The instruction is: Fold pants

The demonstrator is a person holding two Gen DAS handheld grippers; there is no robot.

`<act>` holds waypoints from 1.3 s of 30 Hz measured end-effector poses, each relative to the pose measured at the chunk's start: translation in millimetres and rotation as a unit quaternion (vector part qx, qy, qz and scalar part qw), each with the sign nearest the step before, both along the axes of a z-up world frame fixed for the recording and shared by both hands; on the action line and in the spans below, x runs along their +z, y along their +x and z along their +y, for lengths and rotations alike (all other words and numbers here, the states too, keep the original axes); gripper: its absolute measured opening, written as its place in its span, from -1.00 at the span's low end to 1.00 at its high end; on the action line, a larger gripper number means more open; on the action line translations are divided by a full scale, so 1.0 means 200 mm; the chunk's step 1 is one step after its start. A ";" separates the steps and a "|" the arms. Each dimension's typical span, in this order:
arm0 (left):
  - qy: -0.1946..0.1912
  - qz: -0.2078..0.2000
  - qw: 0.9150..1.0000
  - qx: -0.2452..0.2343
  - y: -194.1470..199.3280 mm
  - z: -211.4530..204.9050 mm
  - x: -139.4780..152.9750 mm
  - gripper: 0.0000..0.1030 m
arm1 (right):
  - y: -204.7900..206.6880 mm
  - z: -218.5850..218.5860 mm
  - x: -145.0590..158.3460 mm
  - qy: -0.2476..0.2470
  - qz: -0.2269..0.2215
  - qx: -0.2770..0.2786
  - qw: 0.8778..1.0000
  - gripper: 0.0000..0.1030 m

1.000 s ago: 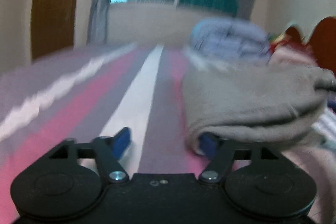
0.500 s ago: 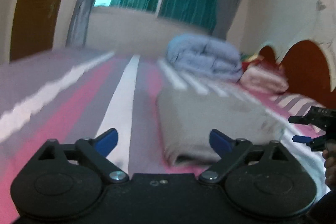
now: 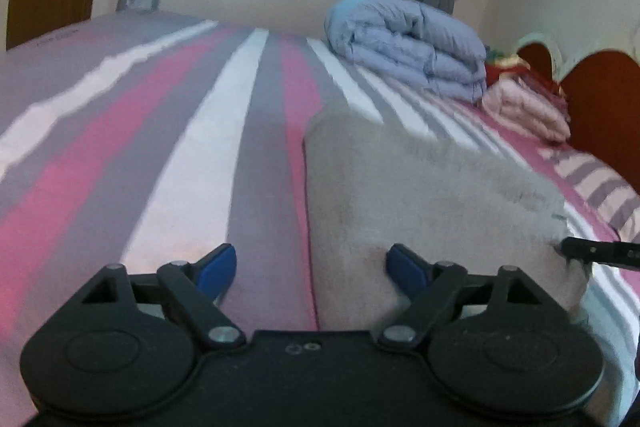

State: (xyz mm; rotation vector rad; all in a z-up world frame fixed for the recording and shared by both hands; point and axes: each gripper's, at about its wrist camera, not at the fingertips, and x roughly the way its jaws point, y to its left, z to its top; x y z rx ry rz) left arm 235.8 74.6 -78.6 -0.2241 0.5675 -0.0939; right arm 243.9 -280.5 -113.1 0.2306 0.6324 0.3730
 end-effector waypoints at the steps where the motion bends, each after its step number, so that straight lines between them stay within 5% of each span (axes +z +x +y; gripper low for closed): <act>1: 0.009 -0.010 1.000 0.002 0.01 0.00 0.04 0.43 | -0.01 -0.02 0.03 0.002 -0.012 0.004 1.000 -0.79; 7: 0.059 0.007 0.998 -0.022 0.28 -0.08 0.11 0.44 | 0.04 -0.04 0.20 0.004 -0.069 -0.001 0.998 -0.79; 10: 0.081 0.054 0.995 -0.026 0.38 -0.12 0.02 0.54 | 0.17 0.04 0.14 -0.042 -0.018 0.012 0.999 -0.79; 13: 0.077 0.032 0.996 -0.023 0.36 -0.10 0.08 0.39 | 0.22 0.06 0.09 -0.055 -0.007 0.014 0.998 -0.79; 19: 0.082 0.017 0.996 -0.024 0.51 -0.10 0.12 0.46 | 0.22 0.03 0.22 -0.028 -0.077 0.004 0.997 -0.79; 21: 0.091 0.050 0.994 -0.027 0.60 -0.11 0.05 0.56 | 0.29 0.07 0.20 -0.040 -0.063 0.004 0.997 -0.79; 23: 0.093 0.070 0.993 -0.034 0.64 -0.11 -0.01 0.57 | 0.42 0.14 0.11 -0.082 -0.001 0.016 0.996 -0.79; 26: 0.088 0.051 0.994 -0.033 0.60 -0.10 0.05 0.48 | 0.45 0.16 0.11 -0.099 0.000 0.021 0.995 -0.79; 30: 0.107 0.036 0.993 -0.045 0.63 -0.15 0.07 0.52 | 0.35 0.14 0.22 -0.059 -0.071 0.028 0.995 -0.79; 33: 0.116 0.062 0.990 -0.048 0.70 -0.17 0.01 0.66 | 0.45 0.24 0.12 -0.089 -0.008 0.056 0.994 -0.79; 36: 0.098 0.039 0.993 -0.046 0.65 -0.13 0.08 0.47 | 0.47 0.22 0.14 -0.069 -0.005 0.049 0.996 -0.79; 39: 0.124 0.022 0.991 -0.043 0.60 -0.14 0.12 0.51 | 0.35 0.14 0.25 -0.040 -0.074 0.039 0.996 -0.79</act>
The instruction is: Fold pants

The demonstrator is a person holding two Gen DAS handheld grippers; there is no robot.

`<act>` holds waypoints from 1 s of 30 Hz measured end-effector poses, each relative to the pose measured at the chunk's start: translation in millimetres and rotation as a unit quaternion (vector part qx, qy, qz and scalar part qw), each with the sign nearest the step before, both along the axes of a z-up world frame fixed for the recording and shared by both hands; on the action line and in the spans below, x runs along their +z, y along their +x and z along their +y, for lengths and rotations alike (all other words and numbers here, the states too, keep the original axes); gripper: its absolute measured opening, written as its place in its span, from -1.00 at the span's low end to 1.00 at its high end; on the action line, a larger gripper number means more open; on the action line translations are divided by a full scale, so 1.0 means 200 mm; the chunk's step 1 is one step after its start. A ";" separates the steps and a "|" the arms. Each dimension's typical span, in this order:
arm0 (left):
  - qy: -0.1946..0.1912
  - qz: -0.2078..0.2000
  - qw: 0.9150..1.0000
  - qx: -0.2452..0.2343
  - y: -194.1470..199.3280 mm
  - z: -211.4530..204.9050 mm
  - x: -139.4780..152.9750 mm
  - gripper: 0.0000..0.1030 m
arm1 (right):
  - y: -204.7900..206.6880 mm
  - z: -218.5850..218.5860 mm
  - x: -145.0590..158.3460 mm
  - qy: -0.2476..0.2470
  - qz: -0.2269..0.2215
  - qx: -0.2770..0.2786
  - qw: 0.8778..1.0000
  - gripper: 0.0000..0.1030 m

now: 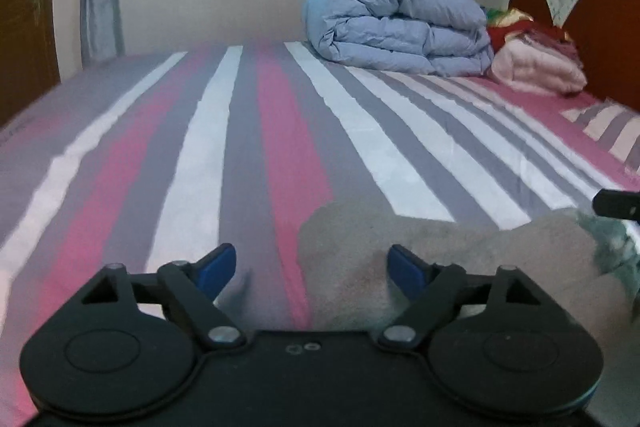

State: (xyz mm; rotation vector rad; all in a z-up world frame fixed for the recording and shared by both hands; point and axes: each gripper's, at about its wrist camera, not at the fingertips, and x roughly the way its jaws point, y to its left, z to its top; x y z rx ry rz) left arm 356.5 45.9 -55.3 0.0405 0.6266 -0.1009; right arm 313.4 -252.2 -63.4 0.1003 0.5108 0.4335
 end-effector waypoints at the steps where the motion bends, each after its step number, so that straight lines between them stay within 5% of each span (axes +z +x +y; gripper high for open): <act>1: 0.005 0.016 1.000 0.002 0.03 0.00 -0.03 0.55 | 0.00 -0.01 0.00 0.001 -0.004 0.005 1.000 -0.79; 4: -0.019 0.038 0.999 0.012 0.06 0.02 -0.07 0.58 | 0.07 0.04 -0.10 -0.044 0.059 0.000 0.997 -0.79; 12: -0.011 0.017 1.000 0.006 -0.13 0.04 -0.01 0.50 | -0.15 -0.10 0.01 0.033 0.021 -0.013 0.999 -0.78; 16: -0.009 0.022 1.000 0.001 -0.21 0.01 -0.03 0.50 | -0.28 -0.14 0.01 0.037 0.015 -0.006 0.999 -0.78; 20: -0.021 0.030 0.999 0.008 -0.24 0.01 -0.06 0.51 | -0.31 -0.09 -0.08 -0.018 0.034 -0.002 0.999 -0.78; 30: -0.007 0.027 1.000 -0.002 -0.43 -0.04 -0.04 0.50 | -0.49 -0.15 -0.01 0.008 -0.006 0.006 1.000 -0.78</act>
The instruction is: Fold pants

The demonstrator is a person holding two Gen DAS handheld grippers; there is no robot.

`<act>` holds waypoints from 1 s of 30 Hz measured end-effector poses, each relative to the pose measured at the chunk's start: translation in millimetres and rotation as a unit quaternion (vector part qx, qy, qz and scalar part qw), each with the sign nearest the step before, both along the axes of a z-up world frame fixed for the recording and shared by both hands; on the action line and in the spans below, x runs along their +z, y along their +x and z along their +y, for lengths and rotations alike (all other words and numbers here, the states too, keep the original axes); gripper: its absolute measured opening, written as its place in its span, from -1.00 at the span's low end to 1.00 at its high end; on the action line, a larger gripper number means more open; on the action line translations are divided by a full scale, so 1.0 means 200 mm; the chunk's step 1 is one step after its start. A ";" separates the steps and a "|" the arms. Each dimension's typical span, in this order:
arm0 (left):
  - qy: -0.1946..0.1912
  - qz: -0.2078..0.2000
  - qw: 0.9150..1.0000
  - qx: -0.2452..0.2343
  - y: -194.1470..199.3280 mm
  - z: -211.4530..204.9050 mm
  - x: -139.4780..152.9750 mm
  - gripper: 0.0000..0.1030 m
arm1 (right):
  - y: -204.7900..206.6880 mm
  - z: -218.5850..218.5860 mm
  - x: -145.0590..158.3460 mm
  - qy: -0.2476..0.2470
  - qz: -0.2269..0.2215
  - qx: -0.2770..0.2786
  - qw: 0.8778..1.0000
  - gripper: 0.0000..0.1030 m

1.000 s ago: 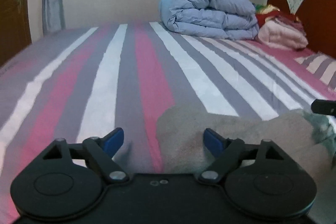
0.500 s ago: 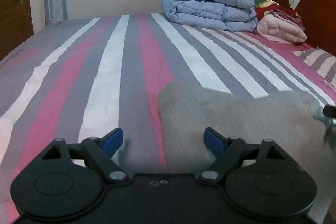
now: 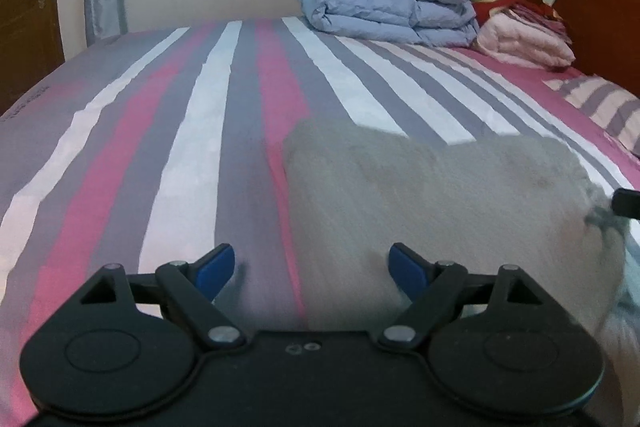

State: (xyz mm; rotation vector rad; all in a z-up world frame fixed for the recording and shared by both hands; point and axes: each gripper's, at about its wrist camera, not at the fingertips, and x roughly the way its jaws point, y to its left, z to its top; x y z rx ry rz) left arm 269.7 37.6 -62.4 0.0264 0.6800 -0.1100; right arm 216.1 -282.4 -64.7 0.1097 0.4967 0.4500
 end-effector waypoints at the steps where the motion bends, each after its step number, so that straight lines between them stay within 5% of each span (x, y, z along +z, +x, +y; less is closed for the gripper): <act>1: -0.002 0.001 1.000 0.001 -0.03 0.00 -0.01 0.51 | -0.01 0.01 -0.01 -0.002 0.007 0.009 1.000 -0.78; 5: -0.031 0.009 0.999 0.017 -0.10 0.02 -0.04 0.52 | -0.03 0.05 -0.10 -0.042 0.036 0.005 0.998 -0.77; 8: -0.044 0.002 0.999 0.018 -0.16 0.07 -0.02 0.56 | -0.07 -0.04 -0.06 0.028 0.017 -0.015 0.999 -0.75; 10: -0.087 0.011 0.996 0.009 -0.18 0.13 -0.03 0.58 | -0.10 -0.12 -0.04 0.057 -0.002 -0.048 0.997 -0.12; 11: -0.114 0.024 0.993 0.004 -0.17 0.16 -0.05 0.58 | -0.10 -0.18 -0.05 0.081 0.009 -0.062 0.995 0.64; 12: -0.148 0.037 0.988 -0.002 -0.15 0.20 -0.07 0.59 | -0.08 -0.23 -0.07 0.109 0.023 -0.069 0.991 0.78; 17: -0.193 0.067 0.978 -0.035 -0.04 0.28 -0.14 0.77 | 0.02 -0.44 -0.20 0.223 0.101 -0.085 0.966 0.77; 22: -0.209 0.097 0.971 -0.063 0.09 0.31 -0.18 0.67 | 0.18 -0.58 -0.39 0.361 0.207 -0.055 0.908 0.54; 24: -0.214 0.106 0.969 -0.064 0.12 0.32 -0.18 0.57 | 0.21 -0.59 -0.42 0.368 0.223 -0.057 0.901 0.28; 30: -0.275 0.115 0.953 -0.063 0.20 0.38 -0.23 0.43 | 0.30 -0.62 -0.48 0.395 0.250 -0.025 0.884 0.26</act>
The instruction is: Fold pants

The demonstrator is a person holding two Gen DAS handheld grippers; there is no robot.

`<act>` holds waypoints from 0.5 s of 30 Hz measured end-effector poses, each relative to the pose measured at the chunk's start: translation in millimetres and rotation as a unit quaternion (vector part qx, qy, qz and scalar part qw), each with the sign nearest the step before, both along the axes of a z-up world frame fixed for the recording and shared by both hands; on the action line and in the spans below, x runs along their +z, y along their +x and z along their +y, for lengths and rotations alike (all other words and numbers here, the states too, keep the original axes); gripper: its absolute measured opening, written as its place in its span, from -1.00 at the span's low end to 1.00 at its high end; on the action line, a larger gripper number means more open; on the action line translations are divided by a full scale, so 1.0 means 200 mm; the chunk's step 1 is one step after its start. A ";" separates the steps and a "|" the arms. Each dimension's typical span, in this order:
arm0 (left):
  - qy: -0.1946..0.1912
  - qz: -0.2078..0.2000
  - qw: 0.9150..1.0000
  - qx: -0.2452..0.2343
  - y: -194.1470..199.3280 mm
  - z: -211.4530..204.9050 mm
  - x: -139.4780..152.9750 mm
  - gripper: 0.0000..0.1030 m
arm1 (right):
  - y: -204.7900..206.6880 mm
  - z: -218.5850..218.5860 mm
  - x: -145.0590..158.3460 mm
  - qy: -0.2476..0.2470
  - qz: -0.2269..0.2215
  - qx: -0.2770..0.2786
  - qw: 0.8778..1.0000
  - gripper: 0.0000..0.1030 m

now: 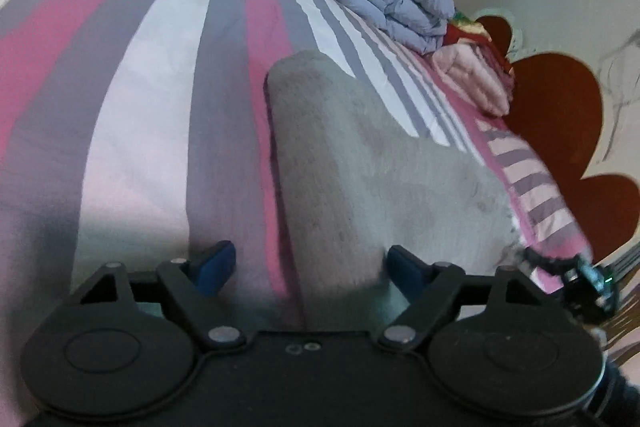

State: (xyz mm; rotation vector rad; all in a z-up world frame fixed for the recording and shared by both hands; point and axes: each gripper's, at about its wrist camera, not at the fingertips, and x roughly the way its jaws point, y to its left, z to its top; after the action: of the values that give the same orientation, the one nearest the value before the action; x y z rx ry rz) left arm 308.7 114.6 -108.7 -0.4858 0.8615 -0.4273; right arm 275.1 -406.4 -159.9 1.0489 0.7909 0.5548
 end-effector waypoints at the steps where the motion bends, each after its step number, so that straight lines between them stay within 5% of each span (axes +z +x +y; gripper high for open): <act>1: -0.016 0.004 1.000 -0.002 0.02 0.02 -0.01 0.43 | 0.01 0.00 -0.01 -0.001 0.002 0.003 1.000 0.26; 6: -0.096 0.030 0.994 -0.035 0.14 0.05 -0.07 0.37 | 0.06 -0.01 -0.02 -0.002 0.006 0.024 1.000 0.26; 10: -0.123 0.049 0.990 -0.050 0.23 0.01 -0.12 -0.19 | 0.13 0.02 -0.03 -0.001 0.010 0.031 0.999 0.26; 15: -0.157 0.037 0.986 -0.046 0.23 -0.03 -0.18 -0.40 | 0.20 0.06 -0.05 -0.009 0.015 0.051 0.999 0.26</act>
State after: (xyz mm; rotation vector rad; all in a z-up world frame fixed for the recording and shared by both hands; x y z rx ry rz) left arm 355.1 108.0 -145.6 -0.7574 0.8957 -0.6387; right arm 316.0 -393.7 -169.1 1.0076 0.8778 0.6183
